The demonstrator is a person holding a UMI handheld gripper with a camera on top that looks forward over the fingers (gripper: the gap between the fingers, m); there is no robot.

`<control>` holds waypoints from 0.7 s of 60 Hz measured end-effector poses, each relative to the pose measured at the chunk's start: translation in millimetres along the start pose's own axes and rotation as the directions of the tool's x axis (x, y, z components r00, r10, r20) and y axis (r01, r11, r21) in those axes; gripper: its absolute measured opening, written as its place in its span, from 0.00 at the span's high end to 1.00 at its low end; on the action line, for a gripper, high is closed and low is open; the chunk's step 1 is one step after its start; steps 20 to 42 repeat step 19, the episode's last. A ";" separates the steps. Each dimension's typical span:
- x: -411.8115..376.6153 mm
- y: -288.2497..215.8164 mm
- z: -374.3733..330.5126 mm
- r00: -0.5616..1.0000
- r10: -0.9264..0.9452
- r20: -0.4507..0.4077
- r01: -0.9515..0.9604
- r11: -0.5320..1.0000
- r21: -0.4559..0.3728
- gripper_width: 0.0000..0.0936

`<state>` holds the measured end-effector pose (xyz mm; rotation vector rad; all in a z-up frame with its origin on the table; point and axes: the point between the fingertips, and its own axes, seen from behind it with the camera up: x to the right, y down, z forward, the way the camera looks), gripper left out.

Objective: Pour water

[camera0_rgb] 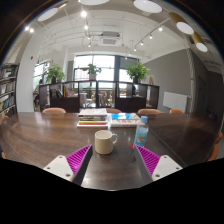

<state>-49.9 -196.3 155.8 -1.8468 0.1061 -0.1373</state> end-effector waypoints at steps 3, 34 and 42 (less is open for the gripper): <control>-8.6 -0.8 -2.8 1.000 -0.001 0.018 0.001 1.000 0.003 0.09; -26.1 -8.0 -20.9 0.998 -0.026 0.049 0.025 0.999 0.023 0.09; -26.1 -8.0 -20.9 0.998 -0.026 0.049 0.025 0.999 0.023 0.09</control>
